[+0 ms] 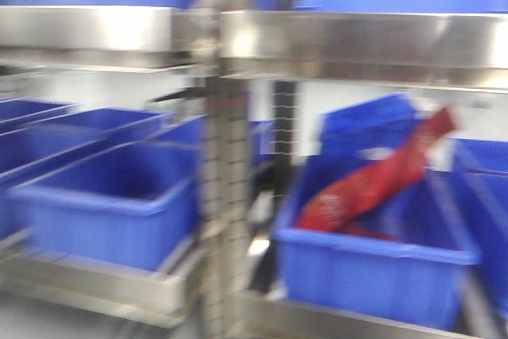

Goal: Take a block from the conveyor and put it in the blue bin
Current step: 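Move both held blocks over the blue bins on the shelf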

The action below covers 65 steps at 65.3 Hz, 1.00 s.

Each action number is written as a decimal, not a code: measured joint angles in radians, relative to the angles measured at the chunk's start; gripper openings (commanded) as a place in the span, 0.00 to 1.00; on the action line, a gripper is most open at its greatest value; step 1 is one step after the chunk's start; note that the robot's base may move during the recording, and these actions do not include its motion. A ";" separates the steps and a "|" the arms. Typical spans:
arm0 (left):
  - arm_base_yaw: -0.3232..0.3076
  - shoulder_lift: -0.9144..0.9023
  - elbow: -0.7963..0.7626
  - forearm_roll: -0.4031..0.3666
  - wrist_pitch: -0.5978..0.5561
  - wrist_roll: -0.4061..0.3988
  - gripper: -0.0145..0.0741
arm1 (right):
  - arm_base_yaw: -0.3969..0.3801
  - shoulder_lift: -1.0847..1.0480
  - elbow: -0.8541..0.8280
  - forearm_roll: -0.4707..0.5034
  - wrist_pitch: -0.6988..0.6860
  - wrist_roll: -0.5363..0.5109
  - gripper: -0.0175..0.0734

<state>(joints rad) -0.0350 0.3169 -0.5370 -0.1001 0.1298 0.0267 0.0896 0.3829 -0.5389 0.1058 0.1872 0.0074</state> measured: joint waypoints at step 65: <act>0.000 0.000 0.000 0.000 0.000 0.000 0.04 | 0.000 0.000 0.000 0.000 0.000 0.000 0.02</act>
<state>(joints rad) -0.0350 0.3169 -0.5370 -0.1001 0.1298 0.0267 0.0896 0.3829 -0.5389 0.1058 0.1872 0.0074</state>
